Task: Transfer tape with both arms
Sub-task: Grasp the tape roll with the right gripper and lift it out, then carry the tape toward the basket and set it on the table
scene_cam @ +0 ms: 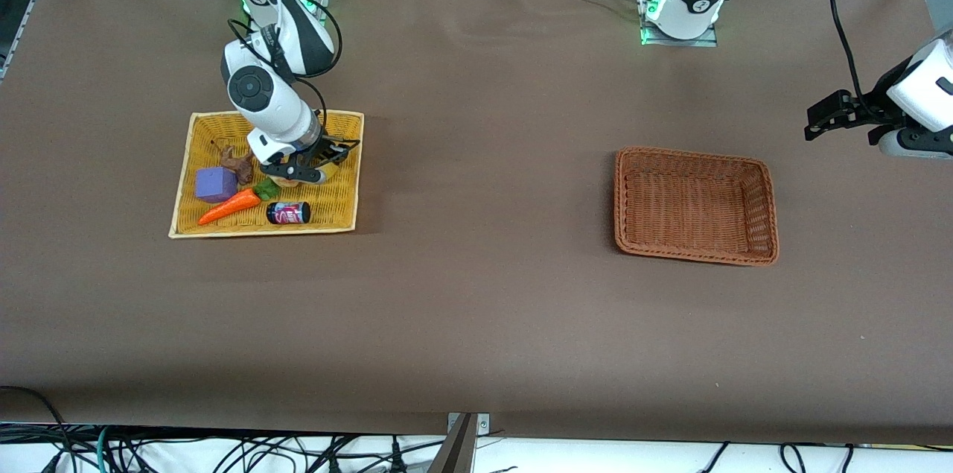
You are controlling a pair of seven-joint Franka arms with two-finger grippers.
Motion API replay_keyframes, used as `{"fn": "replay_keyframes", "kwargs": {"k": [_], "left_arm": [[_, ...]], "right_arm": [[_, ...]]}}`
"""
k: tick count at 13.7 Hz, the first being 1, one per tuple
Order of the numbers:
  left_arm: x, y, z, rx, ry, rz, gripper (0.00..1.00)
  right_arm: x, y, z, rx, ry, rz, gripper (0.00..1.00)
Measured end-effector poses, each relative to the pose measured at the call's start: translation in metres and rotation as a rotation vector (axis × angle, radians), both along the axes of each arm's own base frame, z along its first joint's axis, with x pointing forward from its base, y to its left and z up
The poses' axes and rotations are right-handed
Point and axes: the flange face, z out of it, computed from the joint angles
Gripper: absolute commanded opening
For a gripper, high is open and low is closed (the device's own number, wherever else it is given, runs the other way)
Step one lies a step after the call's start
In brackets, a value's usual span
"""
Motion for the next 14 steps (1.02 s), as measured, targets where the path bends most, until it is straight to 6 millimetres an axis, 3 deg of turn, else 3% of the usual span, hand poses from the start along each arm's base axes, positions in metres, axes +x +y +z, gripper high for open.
{"fn": "replay_keyframes", "kwargs": {"k": [3,5,6,8,10,12,14], "left_arm": [[0.000,0.000,0.000,0.000,-0.001,-0.001,1.00],[0.001,-0.005,0.003,0.000,-0.007,-0.009,1.00],[0.003,-0.008,0.002,0.000,-0.004,-0.014,1.00],[0.008,-0.017,-0.006,0.000,0.012,-0.030,1.00],[0.014,-0.033,-0.020,0.001,0.036,-0.058,1.00],[0.019,-0.042,-0.031,0.002,0.053,-0.073,1.00],[0.021,-0.043,-0.033,0.002,0.057,-0.074,1.00]], "right_arm": [[0.042,0.032,0.081,-0.019,0.004,0.008,0.00],[0.057,0.085,0.125,0.005,-0.036,-0.056,0.00],[0.057,0.122,0.133,0.025,-0.049,-0.094,0.00],[0.054,0.194,0.126,0.039,-0.063,-0.163,0.00],[0.052,0.258,0.103,0.043,-0.072,-0.251,0.00],[0.053,0.299,0.076,0.052,-0.068,-0.312,0.00],[0.052,0.324,0.056,0.062,-0.055,-0.353,0.00]]}}
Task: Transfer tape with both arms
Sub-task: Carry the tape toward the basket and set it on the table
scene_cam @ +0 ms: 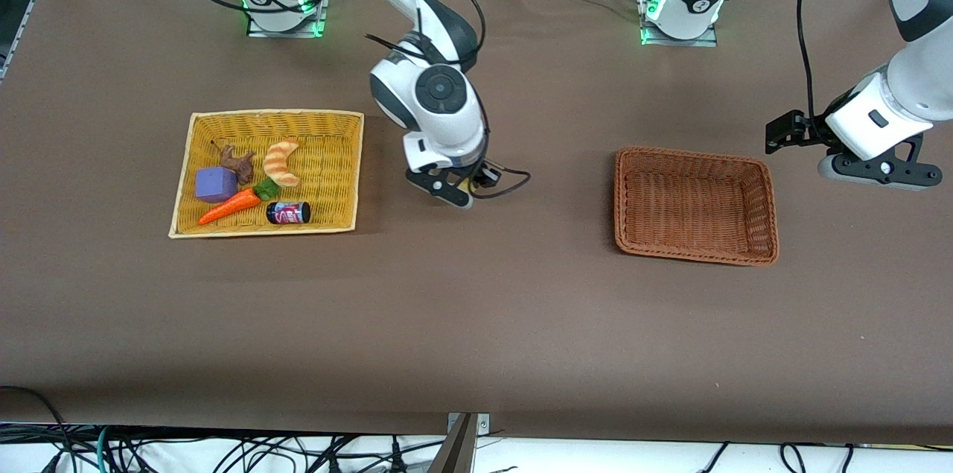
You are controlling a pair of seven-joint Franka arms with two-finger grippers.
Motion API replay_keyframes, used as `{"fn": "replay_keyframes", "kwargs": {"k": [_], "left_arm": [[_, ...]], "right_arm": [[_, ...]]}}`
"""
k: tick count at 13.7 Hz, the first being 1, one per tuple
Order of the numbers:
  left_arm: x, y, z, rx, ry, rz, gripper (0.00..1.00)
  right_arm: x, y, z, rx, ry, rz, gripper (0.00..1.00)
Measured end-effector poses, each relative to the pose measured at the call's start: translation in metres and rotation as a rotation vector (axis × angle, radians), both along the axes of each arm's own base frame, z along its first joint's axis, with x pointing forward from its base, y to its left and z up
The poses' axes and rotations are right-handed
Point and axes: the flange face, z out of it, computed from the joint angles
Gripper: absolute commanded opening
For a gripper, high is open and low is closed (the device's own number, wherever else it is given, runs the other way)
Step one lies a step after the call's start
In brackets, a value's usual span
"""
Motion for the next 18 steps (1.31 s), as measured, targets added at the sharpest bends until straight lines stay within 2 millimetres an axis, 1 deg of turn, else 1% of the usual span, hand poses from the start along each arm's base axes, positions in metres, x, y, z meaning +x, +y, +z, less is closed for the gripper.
{"fn": "replay_keyframes", "kwargs": {"k": [2,4,6,9,10,11,12,15,16,17,18], "left_arm": [[0.000,0.000,0.002,0.000,-0.003,0.001,1.00],[0.000,0.000,0.003,0.000,-0.005,0.001,1.00],[0.000,0.000,0.003,0.000,-0.005,0.001,1.00],[0.001,0.000,0.003,0.000,-0.006,0.001,1.00],[0.001,0.000,0.003,0.000,-0.005,0.001,1.00],[0.000,0.000,0.003,0.000,-0.005,0.001,1.00],[0.000,0.000,0.003,0.000,-0.005,0.001,1.00],[0.000,0.000,0.004,-0.003,-0.005,0.001,1.00],[0.000,-0.001,0.003,-0.009,-0.004,0.002,1.00],[0.000,-0.003,0.003,-0.022,-0.002,0.003,1.00],[0.000,-0.005,0.003,-0.040,0.005,0.005,1.00]], "right_arm": [[-0.009,0.017,-0.013,0.007,0.011,-0.017,0.00],[-0.021,0.029,-0.028,0.005,0.025,-0.012,0.00],[-0.031,0.040,-0.049,0.010,0.029,-0.017,0.00],[-0.042,0.051,-0.083,-0.002,0.012,-0.009,0.00],[-0.045,0.053,-0.093,-0.007,0.007,-0.005,0.04],[-0.046,0.054,-0.095,-0.009,0.003,-0.004,0.50],[-0.046,0.055,-0.093,-0.008,0.001,-0.004,1.00],[-0.041,0.055,-0.088,-0.021,-0.032,0.015,1.00],[-0.038,0.055,-0.081,-0.036,-0.055,0.029,1.00],[-0.035,0.055,-0.069,-0.051,-0.069,0.036,1.00],[-0.030,0.056,-0.052,-0.068,-0.075,0.040,1.00]]}}
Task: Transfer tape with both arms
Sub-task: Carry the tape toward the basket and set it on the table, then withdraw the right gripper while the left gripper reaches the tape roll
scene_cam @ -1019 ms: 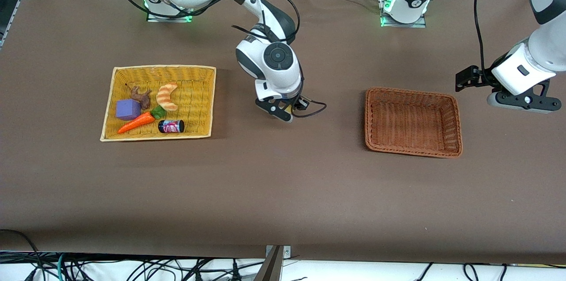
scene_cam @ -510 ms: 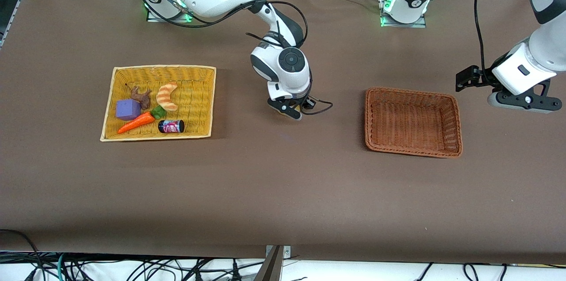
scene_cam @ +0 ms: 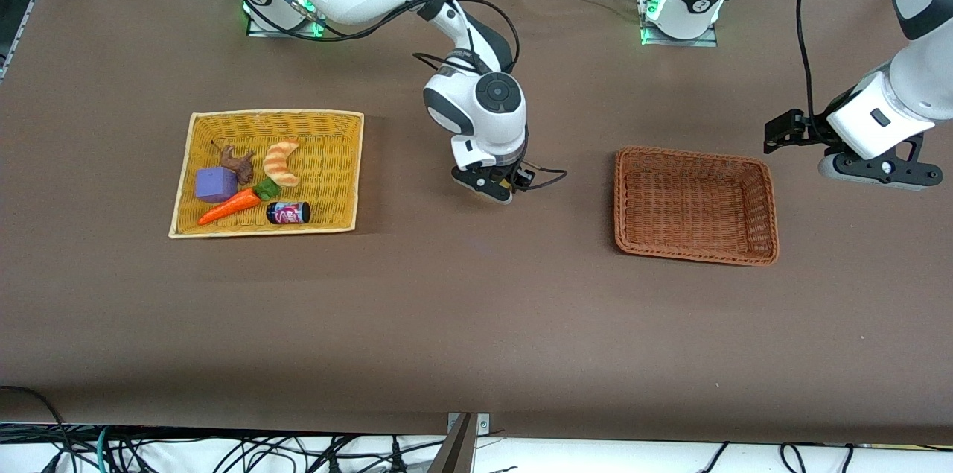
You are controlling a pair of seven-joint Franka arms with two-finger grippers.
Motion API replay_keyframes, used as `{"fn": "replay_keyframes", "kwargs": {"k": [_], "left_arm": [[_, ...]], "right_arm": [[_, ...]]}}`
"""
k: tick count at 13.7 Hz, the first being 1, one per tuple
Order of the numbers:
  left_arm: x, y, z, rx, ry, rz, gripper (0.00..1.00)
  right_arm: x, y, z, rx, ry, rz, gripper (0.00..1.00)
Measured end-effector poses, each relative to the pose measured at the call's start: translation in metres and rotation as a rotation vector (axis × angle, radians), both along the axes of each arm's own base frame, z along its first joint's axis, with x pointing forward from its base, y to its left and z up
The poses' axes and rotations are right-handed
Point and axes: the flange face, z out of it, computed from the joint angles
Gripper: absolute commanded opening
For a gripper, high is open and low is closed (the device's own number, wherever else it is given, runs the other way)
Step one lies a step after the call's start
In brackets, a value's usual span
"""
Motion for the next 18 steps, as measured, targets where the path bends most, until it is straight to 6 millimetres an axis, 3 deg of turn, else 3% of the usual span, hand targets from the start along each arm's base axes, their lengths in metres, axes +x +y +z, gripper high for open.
{"fn": "replay_keyframes", "kwargs": {"k": [3,5,7,9,12,14,16,18], "left_arm": [[0.000,-0.017,-0.007,-0.066,0.027,-0.007,1.00],[-0.002,-0.053,-0.014,-0.088,0.045,-0.055,1.00],[-0.007,-0.110,-0.030,-0.096,0.083,-0.058,1.00],[-0.014,-0.176,-0.049,-0.074,0.090,-0.021,1.00],[-0.032,-0.270,-0.085,-0.044,0.083,0.040,1.00],[-0.051,-0.336,-0.129,-0.026,0.080,0.042,1.00],[-0.063,-0.376,-0.177,-0.011,0.075,0.007,1.00],[-0.066,-0.389,-0.216,0.026,0.072,-0.025,1.00]], "right_arm": [[0.017,-0.009,0.069,-0.068,-0.010,0.136,1.00],[0.049,-0.047,0.129,-0.107,-0.036,0.276,1.00],[0.093,-0.126,0.185,-0.159,-0.006,0.373,1.00],[0.134,-0.223,0.227,-0.128,0.059,0.465,1.00],[0.167,-0.368,0.265,-0.085,0.154,0.556,1.00],[0.176,-0.460,0.279,-0.065,0.199,0.614,1.00],[0.173,-0.522,0.295,-0.052,0.211,0.629,1.00],[0.168,-0.559,0.306,-0.053,0.222,0.581,1.00]]}}
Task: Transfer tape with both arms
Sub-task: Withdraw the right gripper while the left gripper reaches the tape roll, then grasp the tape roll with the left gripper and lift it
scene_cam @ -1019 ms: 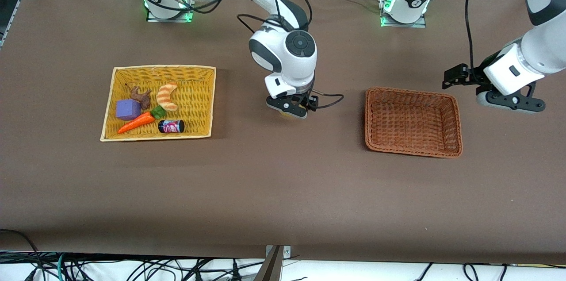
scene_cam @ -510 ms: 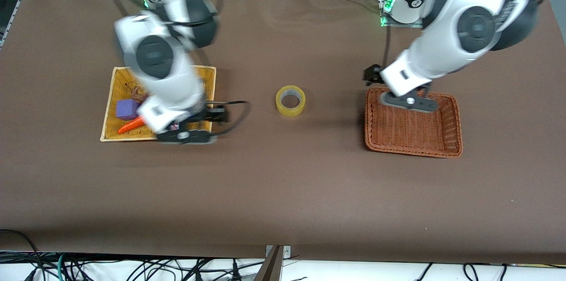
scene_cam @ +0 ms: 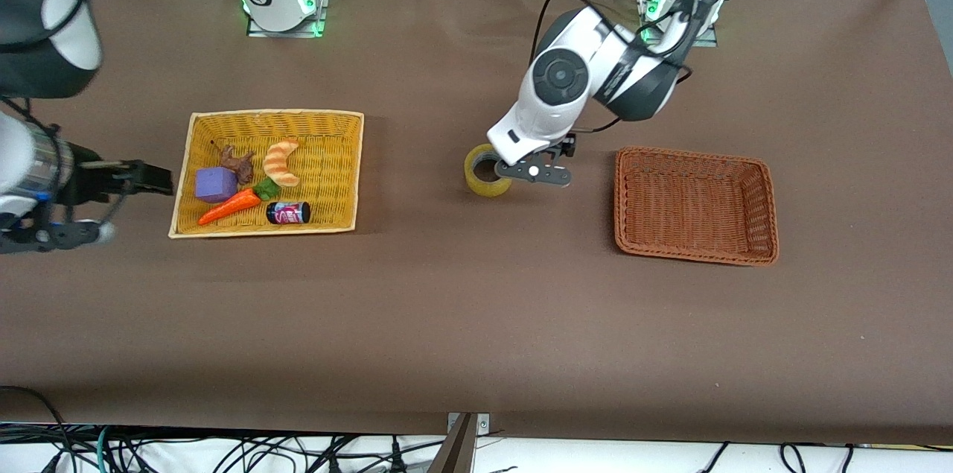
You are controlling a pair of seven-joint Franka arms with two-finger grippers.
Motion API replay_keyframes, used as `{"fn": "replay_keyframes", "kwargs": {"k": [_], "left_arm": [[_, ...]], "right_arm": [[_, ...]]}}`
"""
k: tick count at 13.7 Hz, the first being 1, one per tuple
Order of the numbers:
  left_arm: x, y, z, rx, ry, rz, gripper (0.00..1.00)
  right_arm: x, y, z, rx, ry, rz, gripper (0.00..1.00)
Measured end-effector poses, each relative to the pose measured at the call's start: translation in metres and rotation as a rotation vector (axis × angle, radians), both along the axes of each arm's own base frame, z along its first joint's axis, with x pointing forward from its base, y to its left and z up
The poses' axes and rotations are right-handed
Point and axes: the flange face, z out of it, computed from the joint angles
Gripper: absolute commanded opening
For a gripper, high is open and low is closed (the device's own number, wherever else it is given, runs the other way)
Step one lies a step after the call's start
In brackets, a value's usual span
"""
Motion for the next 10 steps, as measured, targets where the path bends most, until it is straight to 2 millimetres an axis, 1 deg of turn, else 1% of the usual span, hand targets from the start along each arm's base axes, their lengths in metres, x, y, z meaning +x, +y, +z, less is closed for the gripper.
{"fn": "replay_keyframes", "kwargs": {"k": [1,2,4,5,6,7,8,10], "left_arm": [[-0.003,-0.005,-0.018,0.011,0.006,-0.011,1.00],[-0.007,-0.014,-0.037,0.014,0.006,-0.023,1.00],[-0.017,-0.035,-0.077,0.005,-0.015,-0.050,0.99],[-0.022,-0.042,-0.096,0.005,-0.019,-0.061,0.88],[-0.025,-0.046,-0.113,0.008,-0.020,-0.073,0.61],[-0.026,-0.046,-0.128,0.010,-0.017,-0.099,0.09],[-0.026,-0.043,-0.140,0.012,-0.012,-0.159,0.00],[-0.020,-0.035,-0.150,0.007,-0.008,-0.274,0.00]], "right_arm": [[-0.001,-0.012,0.003,-0.005,-0.005,-0.019,1.00],[-0.002,-0.020,0.006,-0.011,-0.017,-0.033,1.00],[-0.006,-0.033,0.020,-0.028,-0.108,-0.053,1.00],[-0.013,-0.037,0.031,-0.038,-0.165,-0.059,1.00],[-0.027,-0.040,0.042,-0.047,-0.201,-0.063,1.00],[-0.044,-0.042,0.055,-0.055,-0.216,-0.069,1.00],[-0.061,-0.046,0.067,-0.062,-0.222,-0.079,1.00],[-0.091,-0.054,0.082,-0.067,-0.216,-0.100,1.00]]}}
